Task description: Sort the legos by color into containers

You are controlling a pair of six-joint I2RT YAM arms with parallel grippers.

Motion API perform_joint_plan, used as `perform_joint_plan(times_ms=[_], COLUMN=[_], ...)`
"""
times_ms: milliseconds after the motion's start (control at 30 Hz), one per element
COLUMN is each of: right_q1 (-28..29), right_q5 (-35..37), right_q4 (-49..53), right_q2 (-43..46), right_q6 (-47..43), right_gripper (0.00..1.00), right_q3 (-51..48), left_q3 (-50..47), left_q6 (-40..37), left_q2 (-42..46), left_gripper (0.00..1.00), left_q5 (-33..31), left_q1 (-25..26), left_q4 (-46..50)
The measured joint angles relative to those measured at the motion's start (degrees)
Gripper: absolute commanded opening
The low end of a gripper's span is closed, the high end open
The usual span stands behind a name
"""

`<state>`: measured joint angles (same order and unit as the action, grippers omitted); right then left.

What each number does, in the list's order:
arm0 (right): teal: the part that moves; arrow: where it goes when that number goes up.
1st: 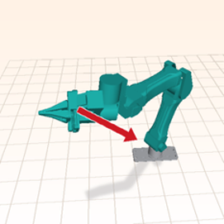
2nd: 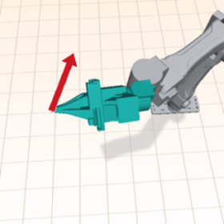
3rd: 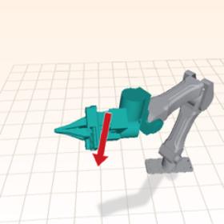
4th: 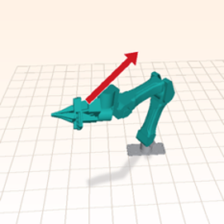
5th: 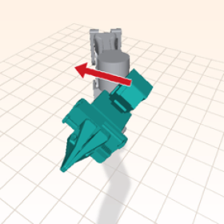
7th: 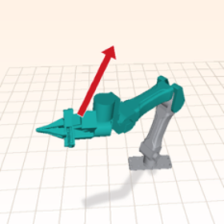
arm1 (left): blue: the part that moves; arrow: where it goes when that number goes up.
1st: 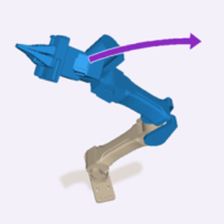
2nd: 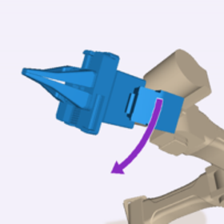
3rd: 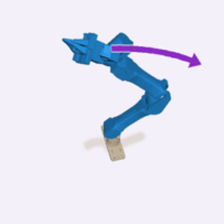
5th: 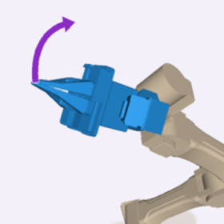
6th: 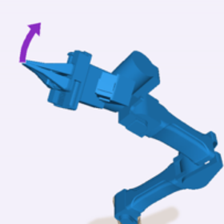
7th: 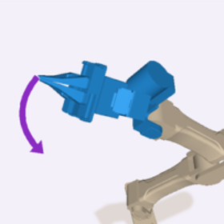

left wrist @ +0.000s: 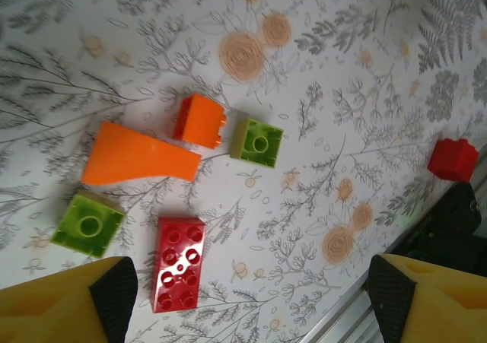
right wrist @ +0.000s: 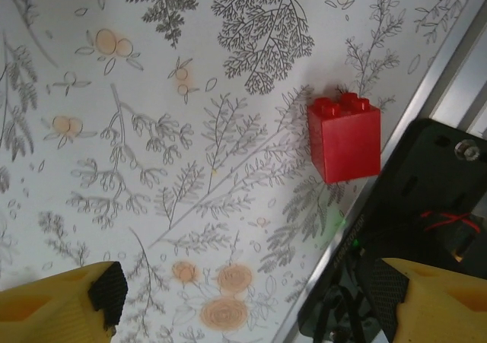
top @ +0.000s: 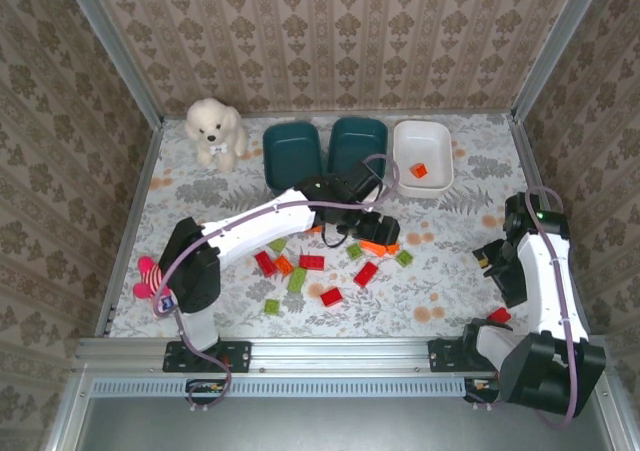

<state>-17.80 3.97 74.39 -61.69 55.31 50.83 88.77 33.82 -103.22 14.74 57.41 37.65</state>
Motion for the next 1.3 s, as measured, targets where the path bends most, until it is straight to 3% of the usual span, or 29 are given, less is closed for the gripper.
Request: perform_joint_plan(times_ms=[167,433,600,1300], right_q1=[-5.6,-12.98,-15.96,-18.12], right_q5=[-0.11,-1.14,-1.55,1.2], right_q4=[-5.55,-12.9,-14.05,-16.02], right_q2=[-2.6,-6.97,-8.02,-13.73], right_q6=[-0.76,-3.69,-4.81,-5.46], right_gripper=[0.87,1.0,1.0,0.99], right_q3=[-3.67,-11.06,-11.41,-10.64], left_q3=[-0.52,-2.08,-2.12,-2.62], left_q6=[-0.46,-1.6,-2.16,-2.12], left_q2=[2.34,5.2,6.08,6.12], left_gripper=[0.82,0.82,0.82,0.82], left_q5=[0.92,2.54,3.13,4.2], left_q1=[-1.62,-5.11,-6.12,-6.14], left_q4=[0.24,1.38,2.16,2.1])
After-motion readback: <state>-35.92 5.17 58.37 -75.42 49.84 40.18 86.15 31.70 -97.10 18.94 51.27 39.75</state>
